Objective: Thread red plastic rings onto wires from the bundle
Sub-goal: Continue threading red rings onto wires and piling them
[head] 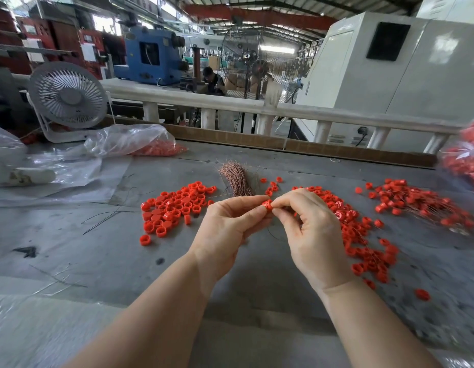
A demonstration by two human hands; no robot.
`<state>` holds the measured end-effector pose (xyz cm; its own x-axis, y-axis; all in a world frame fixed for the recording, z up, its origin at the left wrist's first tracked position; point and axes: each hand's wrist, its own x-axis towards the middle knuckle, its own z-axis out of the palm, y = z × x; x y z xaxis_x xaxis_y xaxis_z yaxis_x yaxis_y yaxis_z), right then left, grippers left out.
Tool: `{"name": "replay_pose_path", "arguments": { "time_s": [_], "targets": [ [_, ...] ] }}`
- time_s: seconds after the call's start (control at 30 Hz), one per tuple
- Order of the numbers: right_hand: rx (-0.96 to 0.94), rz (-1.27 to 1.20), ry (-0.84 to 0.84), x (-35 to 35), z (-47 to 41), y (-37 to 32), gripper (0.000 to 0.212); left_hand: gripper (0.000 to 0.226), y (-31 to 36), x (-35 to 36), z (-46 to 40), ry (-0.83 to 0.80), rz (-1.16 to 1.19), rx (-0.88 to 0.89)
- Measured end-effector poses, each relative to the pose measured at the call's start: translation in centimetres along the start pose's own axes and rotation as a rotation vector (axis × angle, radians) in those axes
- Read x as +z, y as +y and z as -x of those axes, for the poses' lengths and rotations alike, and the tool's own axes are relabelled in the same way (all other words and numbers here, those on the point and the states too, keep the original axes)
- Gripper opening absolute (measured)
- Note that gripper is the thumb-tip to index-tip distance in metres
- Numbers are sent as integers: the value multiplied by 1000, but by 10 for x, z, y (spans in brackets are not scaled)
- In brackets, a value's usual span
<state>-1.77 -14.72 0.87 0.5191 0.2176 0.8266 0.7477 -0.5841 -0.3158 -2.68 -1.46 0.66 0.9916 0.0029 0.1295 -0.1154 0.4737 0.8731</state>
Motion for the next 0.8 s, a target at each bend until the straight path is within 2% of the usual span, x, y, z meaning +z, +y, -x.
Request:
{"name": "replay_pose_path", "arguments": {
  "time_s": [0.4, 0.8],
  "targets": [
    [12, 1, -18, 0, 0, -1, 7, 19, 0, 0, 0, -48, 101, -71],
    [26, -26, -18, 0, -1, -2, 6, 17, -1, -1, 1, -5, -23, 33]
  ]
}}
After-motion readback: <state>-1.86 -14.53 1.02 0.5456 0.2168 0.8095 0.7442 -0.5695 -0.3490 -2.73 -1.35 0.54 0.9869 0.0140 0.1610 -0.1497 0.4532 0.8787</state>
